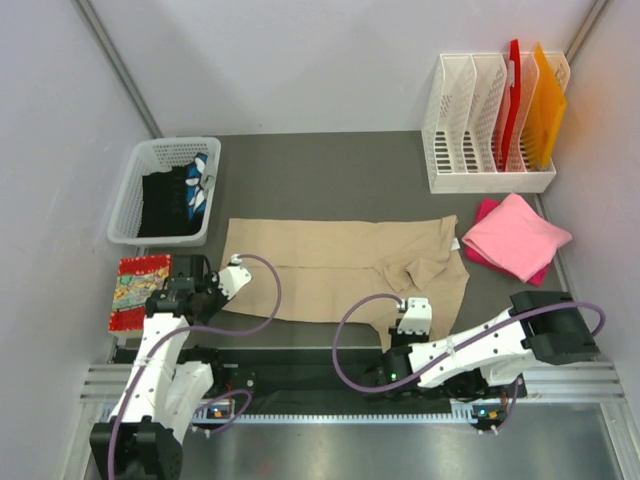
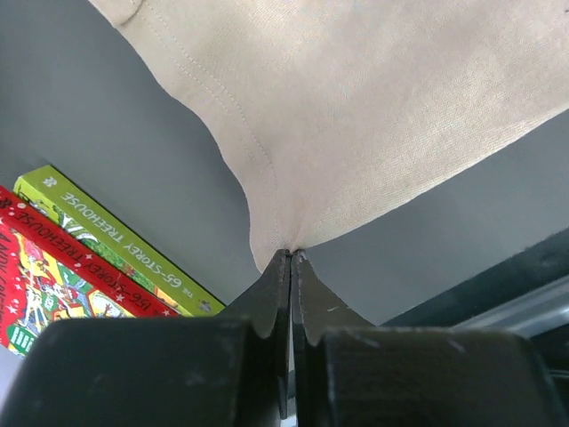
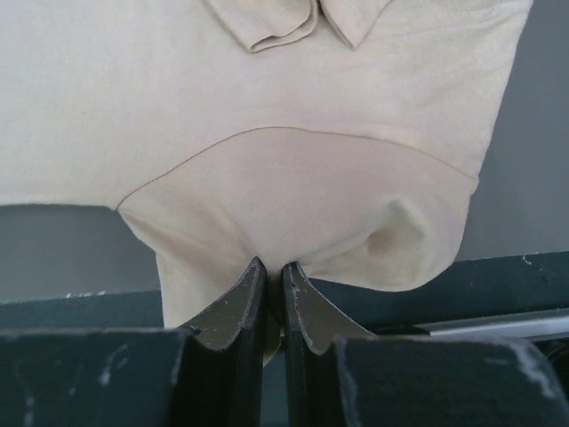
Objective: Fold and stack the t-shirts
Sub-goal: Fold the tshirt
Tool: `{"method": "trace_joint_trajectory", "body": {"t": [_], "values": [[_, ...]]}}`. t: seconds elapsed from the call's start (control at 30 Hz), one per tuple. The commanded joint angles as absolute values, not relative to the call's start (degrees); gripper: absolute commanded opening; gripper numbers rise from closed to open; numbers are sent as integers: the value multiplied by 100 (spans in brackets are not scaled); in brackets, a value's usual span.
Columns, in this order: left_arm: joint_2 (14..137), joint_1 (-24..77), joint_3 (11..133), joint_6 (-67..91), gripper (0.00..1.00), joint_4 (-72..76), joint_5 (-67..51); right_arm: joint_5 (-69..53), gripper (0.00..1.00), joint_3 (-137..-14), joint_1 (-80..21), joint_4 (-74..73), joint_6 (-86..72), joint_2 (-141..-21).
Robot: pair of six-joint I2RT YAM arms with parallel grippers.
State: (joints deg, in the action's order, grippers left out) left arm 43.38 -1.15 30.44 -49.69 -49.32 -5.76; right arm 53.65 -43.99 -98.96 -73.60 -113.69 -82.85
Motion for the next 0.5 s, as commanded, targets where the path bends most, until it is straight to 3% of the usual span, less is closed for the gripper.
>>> {"method": "trace_joint_trajectory", "body": {"t": [0.0, 0.47], "values": [[4254, -141, 3076, -5159, 0, -5150, -694, 5344, 8, -4833, -10265, -8331, -12823, -8200], [4579, -149, 3296, -5045, 0, -4615, -572, 5712, 8, -4817, -10345, -8306, -12797, -7612]]}}
